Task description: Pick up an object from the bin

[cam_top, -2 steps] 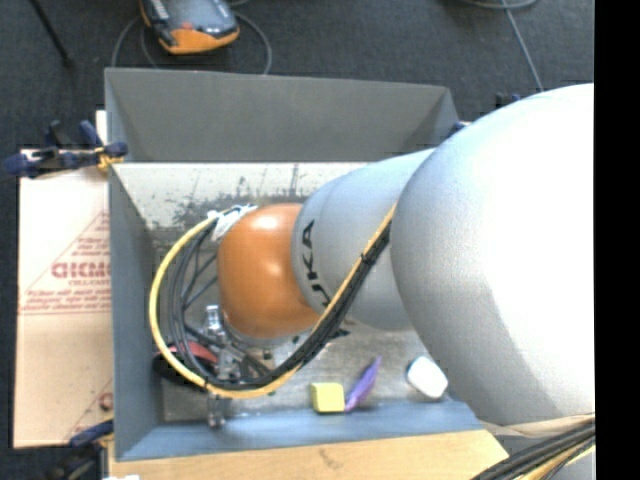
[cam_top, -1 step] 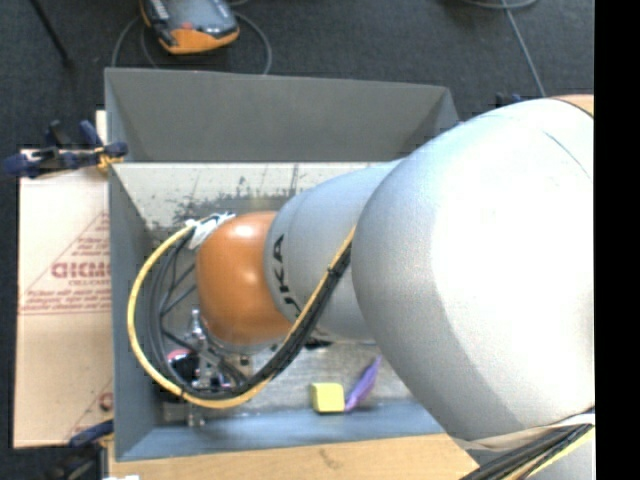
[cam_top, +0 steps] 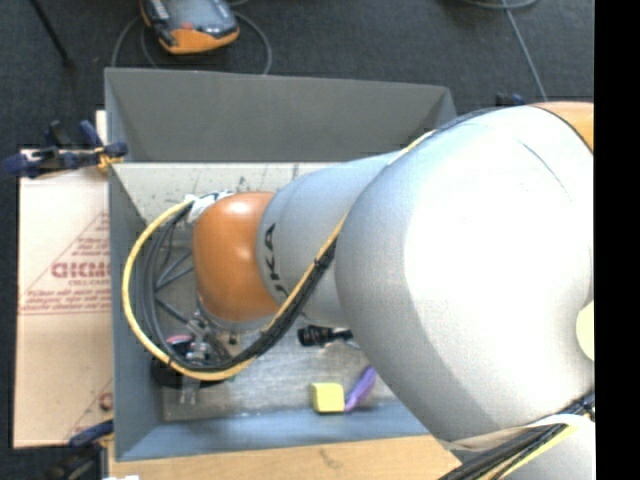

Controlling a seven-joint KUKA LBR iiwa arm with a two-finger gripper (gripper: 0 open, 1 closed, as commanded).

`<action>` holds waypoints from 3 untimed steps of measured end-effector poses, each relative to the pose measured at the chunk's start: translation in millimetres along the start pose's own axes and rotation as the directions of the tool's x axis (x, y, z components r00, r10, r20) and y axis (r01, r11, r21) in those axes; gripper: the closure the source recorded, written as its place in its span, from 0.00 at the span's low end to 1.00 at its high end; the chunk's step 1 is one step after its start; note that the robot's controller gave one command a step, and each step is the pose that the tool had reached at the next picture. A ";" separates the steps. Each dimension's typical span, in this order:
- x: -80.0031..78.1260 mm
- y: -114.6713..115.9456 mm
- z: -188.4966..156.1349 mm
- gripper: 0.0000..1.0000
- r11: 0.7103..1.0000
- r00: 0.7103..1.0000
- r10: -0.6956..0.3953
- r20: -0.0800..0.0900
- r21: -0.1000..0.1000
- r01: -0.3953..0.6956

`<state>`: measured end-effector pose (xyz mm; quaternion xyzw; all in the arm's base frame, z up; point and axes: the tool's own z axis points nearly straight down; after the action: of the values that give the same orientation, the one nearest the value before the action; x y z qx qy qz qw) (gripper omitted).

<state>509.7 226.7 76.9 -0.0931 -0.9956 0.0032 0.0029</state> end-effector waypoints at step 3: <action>3.0 -1.2 -19.1 1.00 1.000 1.000 0.000 0.000 -0.002 0.000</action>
Offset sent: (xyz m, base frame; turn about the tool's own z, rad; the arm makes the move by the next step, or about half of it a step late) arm -0.0001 0.0000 0.0569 0.0000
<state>506.7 226.3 96.0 -0.0932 -0.9956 0.0023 0.0030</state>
